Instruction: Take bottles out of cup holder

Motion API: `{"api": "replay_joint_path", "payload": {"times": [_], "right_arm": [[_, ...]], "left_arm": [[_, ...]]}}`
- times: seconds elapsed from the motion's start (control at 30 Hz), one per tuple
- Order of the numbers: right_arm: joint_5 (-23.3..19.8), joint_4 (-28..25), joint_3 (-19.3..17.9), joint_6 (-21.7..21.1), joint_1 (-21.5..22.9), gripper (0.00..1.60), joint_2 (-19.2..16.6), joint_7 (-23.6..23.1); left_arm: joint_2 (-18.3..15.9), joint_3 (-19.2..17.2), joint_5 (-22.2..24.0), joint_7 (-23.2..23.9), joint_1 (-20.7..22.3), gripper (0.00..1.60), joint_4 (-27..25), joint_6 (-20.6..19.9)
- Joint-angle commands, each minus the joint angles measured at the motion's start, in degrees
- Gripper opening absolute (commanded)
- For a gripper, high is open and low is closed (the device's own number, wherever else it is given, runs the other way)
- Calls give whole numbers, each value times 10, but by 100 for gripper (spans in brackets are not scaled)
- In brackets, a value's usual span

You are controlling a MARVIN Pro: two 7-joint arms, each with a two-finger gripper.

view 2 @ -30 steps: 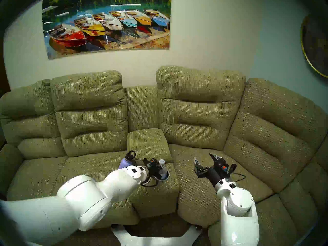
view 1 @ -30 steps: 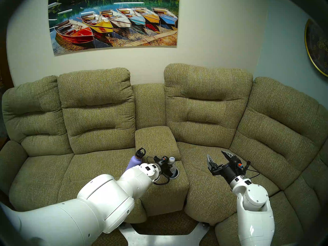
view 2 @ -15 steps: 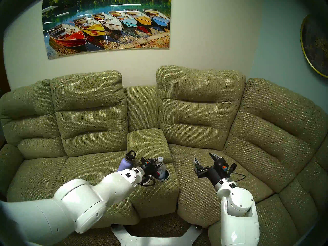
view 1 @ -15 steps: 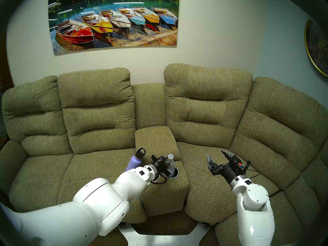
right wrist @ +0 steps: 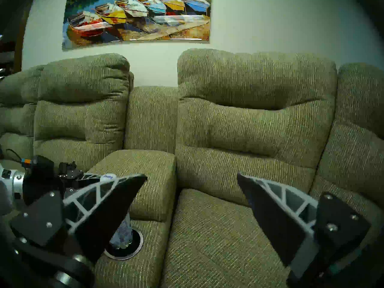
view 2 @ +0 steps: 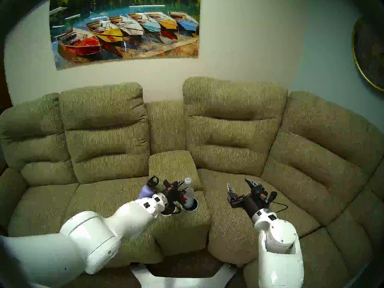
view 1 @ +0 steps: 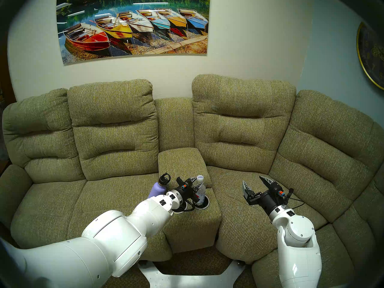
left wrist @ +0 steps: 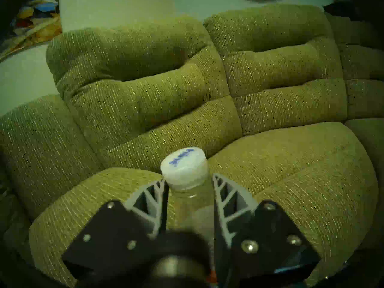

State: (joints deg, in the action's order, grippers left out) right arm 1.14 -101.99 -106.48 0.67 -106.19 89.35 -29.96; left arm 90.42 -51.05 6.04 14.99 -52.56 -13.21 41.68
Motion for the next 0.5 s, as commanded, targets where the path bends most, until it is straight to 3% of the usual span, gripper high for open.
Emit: {"api": "replay_joint_path", "payload": {"times": [0.0,0.47], "right_arm": [[0,-12,-1,2,2,160,-1,0],[-1,-12,-1,2,3,160,-1,0]], "left_arm": [[-18,4,-10,-14,5,0,-52,46],[-58,-13,-14,-26,-4,0,-149,64]]}}
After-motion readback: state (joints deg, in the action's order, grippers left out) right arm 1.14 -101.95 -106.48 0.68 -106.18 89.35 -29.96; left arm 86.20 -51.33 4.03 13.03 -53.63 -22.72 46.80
